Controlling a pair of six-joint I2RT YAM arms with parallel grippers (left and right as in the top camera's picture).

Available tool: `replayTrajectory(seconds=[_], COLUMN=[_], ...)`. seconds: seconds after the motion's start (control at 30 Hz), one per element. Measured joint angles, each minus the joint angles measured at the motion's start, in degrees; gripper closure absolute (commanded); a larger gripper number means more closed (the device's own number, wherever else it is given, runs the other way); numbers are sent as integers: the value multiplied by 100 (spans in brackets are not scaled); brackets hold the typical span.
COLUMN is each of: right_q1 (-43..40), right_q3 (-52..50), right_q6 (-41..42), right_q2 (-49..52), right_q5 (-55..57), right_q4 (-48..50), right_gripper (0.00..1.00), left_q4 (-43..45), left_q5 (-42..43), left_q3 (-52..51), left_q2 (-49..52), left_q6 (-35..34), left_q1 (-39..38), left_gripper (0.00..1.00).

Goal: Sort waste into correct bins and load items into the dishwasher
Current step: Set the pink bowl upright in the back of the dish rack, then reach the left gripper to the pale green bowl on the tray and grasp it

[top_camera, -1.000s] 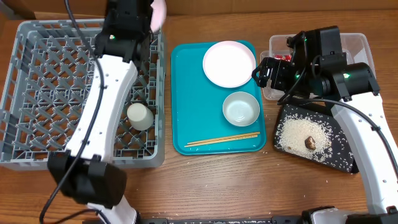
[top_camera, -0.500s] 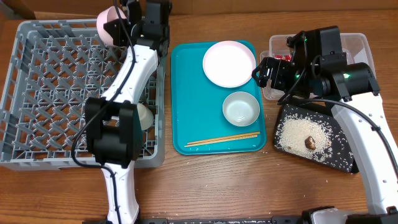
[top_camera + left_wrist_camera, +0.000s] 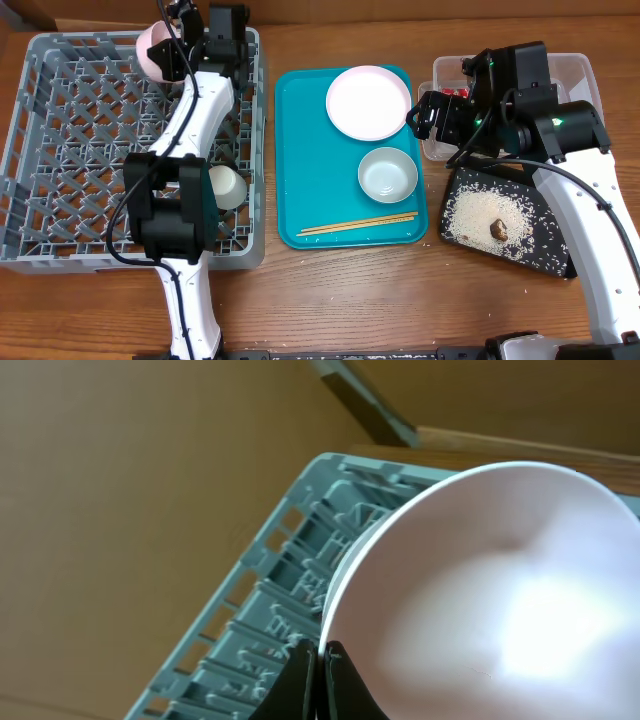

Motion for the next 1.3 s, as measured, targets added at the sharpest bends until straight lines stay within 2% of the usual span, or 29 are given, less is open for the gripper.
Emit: replayTrajectory(seconds=[0.43, 0.57, 0.63, 0.7, 0.87, 1.03, 1.13, 1.3], right_q1=[0, 0, 0, 0, 0, 0, 0, 0], right_q3=[0, 0, 0, 0, 0, 0, 0, 0], right_q6=[0, 2, 2, 2, 2, 2, 2, 0], right_q2=[0, 0, 0, 0, 0, 0, 0, 0], right_q5=[13, 13, 13, 11, 13, 13, 15, 13], right_q4=[-11, -9, -11, -11, -7, 17, 52, 52], right_gripper=[0, 0, 0, 0, 0, 0, 0, 0], left_q4=[-81, -195, -293, -413, -706, -758, -868, -1687], left_q5=[2, -13, 2, 57, 192, 278, 472, 1266], left_q3=[2, 2, 2, 0, -13, -24, -17, 319], left_q2=[52, 52, 61, 92, 223, 256, 256, 225], left_q6=[-4, 201, 262, 326, 389, 400, 396, 393], left_q1=[-210, -337, -459, -597, -837, -903, -942, -1126], left_gripper=[96, 92, 84, 68, 43, 33, 31, 20])
